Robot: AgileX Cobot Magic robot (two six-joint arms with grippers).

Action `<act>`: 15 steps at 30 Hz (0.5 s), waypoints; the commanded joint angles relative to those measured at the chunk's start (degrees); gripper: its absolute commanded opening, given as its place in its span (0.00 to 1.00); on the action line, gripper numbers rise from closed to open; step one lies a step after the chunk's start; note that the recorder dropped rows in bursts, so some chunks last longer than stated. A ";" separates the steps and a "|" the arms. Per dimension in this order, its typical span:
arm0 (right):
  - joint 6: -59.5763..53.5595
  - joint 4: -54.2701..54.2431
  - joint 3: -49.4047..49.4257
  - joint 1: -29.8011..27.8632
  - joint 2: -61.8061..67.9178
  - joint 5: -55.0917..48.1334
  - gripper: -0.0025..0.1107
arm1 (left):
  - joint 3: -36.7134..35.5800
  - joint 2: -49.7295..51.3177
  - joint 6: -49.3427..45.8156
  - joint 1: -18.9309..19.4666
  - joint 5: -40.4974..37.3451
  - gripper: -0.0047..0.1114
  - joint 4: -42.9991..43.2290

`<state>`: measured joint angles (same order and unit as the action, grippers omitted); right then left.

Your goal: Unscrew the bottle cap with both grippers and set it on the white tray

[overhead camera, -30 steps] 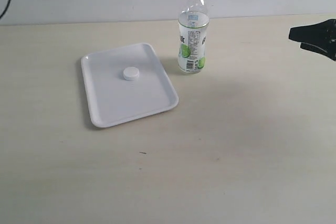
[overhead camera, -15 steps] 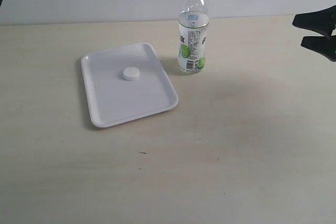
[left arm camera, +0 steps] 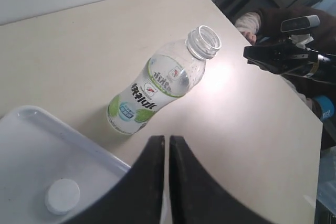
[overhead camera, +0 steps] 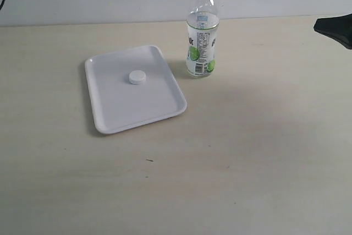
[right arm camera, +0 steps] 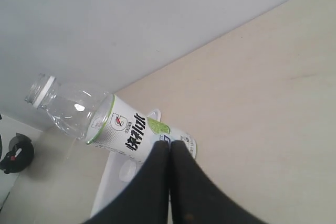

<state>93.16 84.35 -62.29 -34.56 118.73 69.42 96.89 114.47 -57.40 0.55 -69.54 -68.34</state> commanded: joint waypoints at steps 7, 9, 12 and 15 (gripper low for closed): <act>-2.16 -3.51 1.44 -0.09 -1.07 0.55 0.02 | -0.38 -0.71 -1.47 -0.21 -0.42 0.07 2.49; -7.41 -7.26 5.62 -0.25 -3.18 0.55 0.02 | -1.69 -2.04 -2.36 0.05 -0.42 0.04 2.53; -16.30 -12.18 14.21 -2.06 -8.40 0.55 0.02 | -5.07 -5.21 -5.28 0.14 -0.42 0.04 -1.52; -23.83 -15.20 21.67 -3.11 -15.66 -0.53 0.02 | -10.88 -10.57 -9.39 0.03 -0.42 0.04 -6.03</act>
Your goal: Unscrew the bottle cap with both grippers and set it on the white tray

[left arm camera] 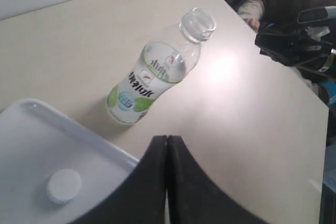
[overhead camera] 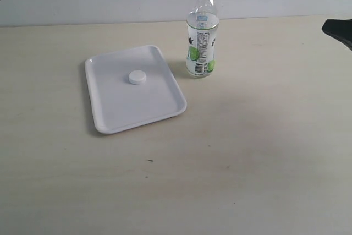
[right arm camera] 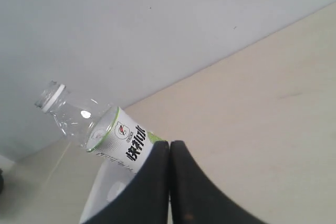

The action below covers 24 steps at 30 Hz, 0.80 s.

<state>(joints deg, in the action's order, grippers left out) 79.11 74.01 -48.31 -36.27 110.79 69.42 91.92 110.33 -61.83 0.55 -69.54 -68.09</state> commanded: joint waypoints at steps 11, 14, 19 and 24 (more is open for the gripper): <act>-13.17 -8.53 24.84 -1.02 -39.40 -9.41 0.02 | -36.57 -37.39 -16.18 0.16 15.80 0.04 -16.55; -13.46 -8.83 28.19 -1.02 -46.42 -10.93 0.02 | -45.53 -47.44 -19.59 0.16 21.77 0.04 -21.55; -11.55 -7.13 31.69 -1.02 -52.10 -8.84 0.02 | -57.78 -63.90 -22.37 0.16 30.66 0.04 -28.31; -11.44 -6.87 34.85 -1.02 -53.47 -5.33 0.02 | -64.13 -76.92 -21.66 0.16 35.53 0.04 -27.93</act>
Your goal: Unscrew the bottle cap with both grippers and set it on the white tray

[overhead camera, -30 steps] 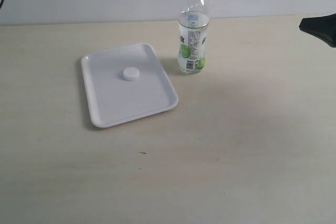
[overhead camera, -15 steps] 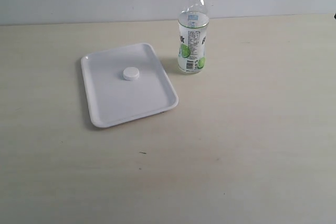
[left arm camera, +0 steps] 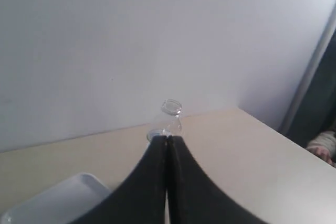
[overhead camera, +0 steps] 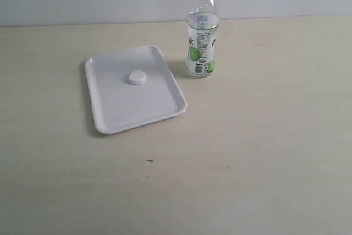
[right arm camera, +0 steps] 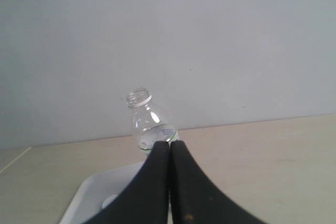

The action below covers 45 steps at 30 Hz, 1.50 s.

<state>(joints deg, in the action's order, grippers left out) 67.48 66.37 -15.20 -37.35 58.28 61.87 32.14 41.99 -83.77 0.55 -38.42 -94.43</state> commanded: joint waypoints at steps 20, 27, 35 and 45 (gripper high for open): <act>2.47 1.71 1.62 0.05 -11.38 -14.57 0.02 | -7.66 -20.71 0.06 0.16 4.55 0.04 4.33; 11.71 1.73 1.97 13.57 -28.13 -46.54 0.02 | -7.66 -20.71 0.06 0.16 4.40 0.04 4.33; 11.19 1.46 7.53 26.92 -44.90 -53.66 0.02 | -7.66 -20.71 0.06 0.16 4.40 0.04 4.33; 10.12 1.70 15.20 27.03 -57.91 -61.87 0.02 | -7.66 -20.71 0.06 0.16 4.40 0.04 4.33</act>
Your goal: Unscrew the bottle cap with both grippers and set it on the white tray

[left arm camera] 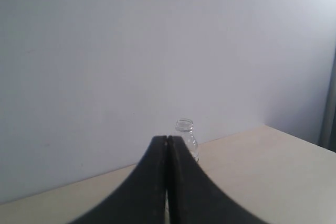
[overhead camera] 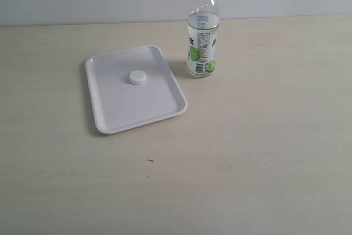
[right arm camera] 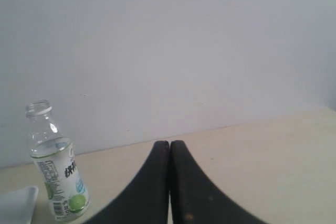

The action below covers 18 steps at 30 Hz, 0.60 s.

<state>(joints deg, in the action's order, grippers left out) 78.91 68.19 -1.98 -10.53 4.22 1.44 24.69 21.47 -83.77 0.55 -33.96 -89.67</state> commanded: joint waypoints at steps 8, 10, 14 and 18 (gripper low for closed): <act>-1.31 -0.12 1.98 0.21 -4.22 -1.44 0.02 | -0.20 -0.15 0.06 0.16 -0.03 0.04 -0.42; -1.31 -0.12 1.98 0.21 -4.22 -1.44 0.02 | -0.20 -0.15 0.06 0.16 -0.03 0.04 -0.42; -1.31 -0.32 1.98 0.21 -4.22 0.13 0.02 | -0.20 -0.15 0.06 0.16 -0.03 0.04 -0.42; -1.31 -0.32 1.98 0.21 -4.22 4.31 0.02 | -0.20 -0.15 0.06 0.16 -0.03 0.04 -0.42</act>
<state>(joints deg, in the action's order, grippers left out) 78.14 67.78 -0.25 -10.53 0.34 2.92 24.69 21.47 -83.77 0.55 -33.96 -89.67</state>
